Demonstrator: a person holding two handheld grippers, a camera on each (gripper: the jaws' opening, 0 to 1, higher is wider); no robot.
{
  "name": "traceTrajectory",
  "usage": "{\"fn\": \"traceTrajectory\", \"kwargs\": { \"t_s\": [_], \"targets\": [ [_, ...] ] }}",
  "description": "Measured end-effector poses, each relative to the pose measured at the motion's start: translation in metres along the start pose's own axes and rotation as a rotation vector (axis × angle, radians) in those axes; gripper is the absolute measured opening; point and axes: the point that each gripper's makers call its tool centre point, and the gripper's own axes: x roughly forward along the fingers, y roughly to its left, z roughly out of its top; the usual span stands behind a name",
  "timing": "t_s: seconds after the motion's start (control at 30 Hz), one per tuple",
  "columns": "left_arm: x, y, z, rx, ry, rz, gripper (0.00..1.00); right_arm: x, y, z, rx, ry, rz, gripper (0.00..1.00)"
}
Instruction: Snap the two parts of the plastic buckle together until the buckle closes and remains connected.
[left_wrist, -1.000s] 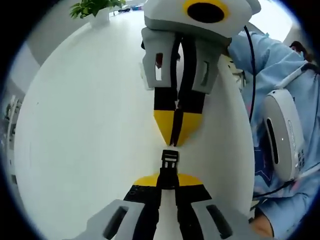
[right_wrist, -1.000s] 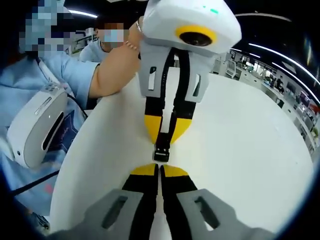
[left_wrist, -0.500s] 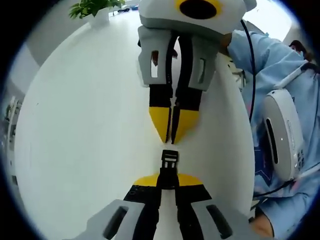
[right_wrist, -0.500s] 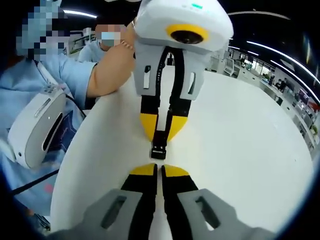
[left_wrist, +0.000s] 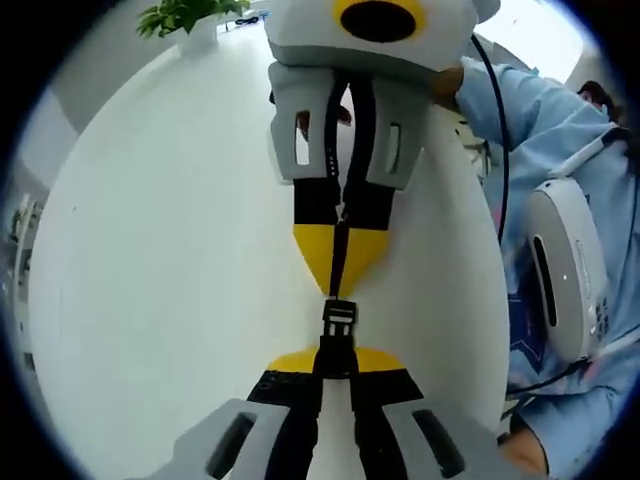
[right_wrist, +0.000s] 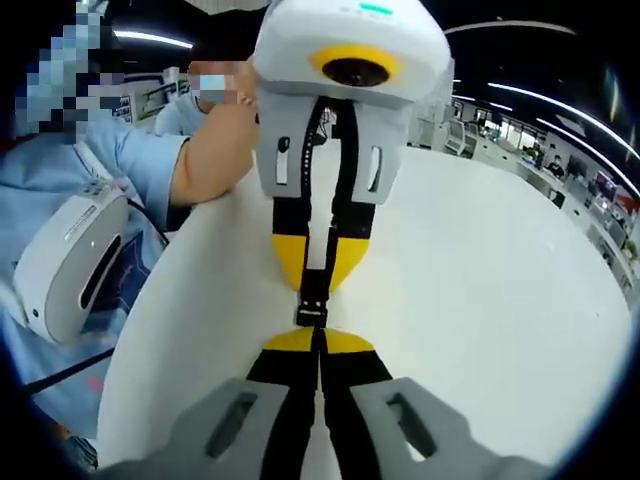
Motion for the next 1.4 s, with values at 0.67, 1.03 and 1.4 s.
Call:
{"fn": "traceTrajectory", "kwargs": {
  "t_s": [0.67, 1.03, 1.4],
  "targets": [
    [-0.0014, 0.0003, 0.0002, 0.026, 0.004, -0.016, 0.09, -0.0020, 0.0044, 0.0011, -0.061, 0.035, -0.048, 0.00],
    [-0.0017, 0.0017, -0.0005, 0.002, 0.013, -0.013, 0.09, -0.0004, 0.0017, 0.0012, -0.034, 0.029, -0.042, 0.00],
    [-0.0008, 0.0006, -0.0001, 0.020, 0.015, -0.015, 0.08, 0.0001, 0.0030, 0.0007, -0.066, 0.034, -0.039, 0.00]
  ]
}}
